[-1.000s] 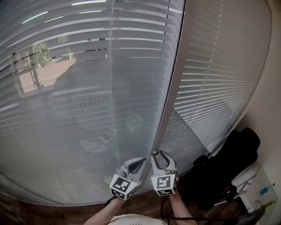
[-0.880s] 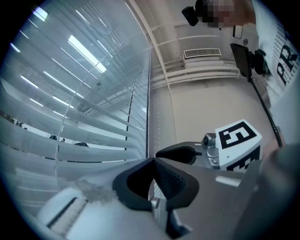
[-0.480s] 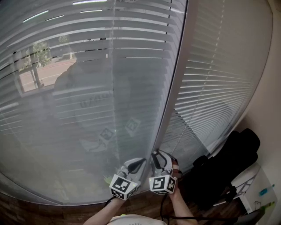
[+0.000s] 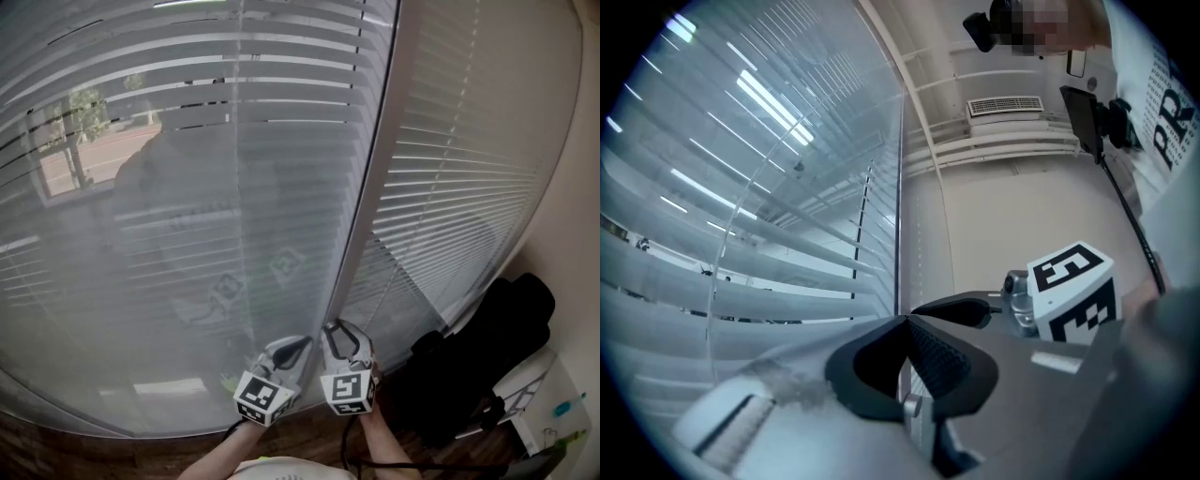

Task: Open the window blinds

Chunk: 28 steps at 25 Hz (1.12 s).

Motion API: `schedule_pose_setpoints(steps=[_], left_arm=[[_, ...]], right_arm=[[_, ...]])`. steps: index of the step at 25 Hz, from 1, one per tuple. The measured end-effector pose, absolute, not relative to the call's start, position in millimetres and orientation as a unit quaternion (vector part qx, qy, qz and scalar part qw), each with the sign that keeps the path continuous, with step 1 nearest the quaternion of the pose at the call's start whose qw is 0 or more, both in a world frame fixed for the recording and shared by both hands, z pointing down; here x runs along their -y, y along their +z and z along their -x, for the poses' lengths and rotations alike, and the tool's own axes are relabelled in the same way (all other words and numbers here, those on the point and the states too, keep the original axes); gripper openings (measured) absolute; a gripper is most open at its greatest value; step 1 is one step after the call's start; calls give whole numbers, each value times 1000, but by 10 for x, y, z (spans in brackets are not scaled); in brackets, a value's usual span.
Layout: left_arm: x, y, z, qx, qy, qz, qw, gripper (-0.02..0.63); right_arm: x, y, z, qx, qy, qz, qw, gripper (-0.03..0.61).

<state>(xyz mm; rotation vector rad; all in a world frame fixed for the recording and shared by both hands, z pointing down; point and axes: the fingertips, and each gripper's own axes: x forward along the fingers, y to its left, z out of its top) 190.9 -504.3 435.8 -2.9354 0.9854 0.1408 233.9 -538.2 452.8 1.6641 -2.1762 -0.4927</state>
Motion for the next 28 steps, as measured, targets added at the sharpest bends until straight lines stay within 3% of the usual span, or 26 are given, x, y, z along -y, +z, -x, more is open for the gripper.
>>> schedule_pose_setpoints(steps=[28], left_arm=[[5020,4385,-1965,-312,46,949,19,-8]], right_arm=[[5408,4600,-2446,793,64,-605,-23,133]])
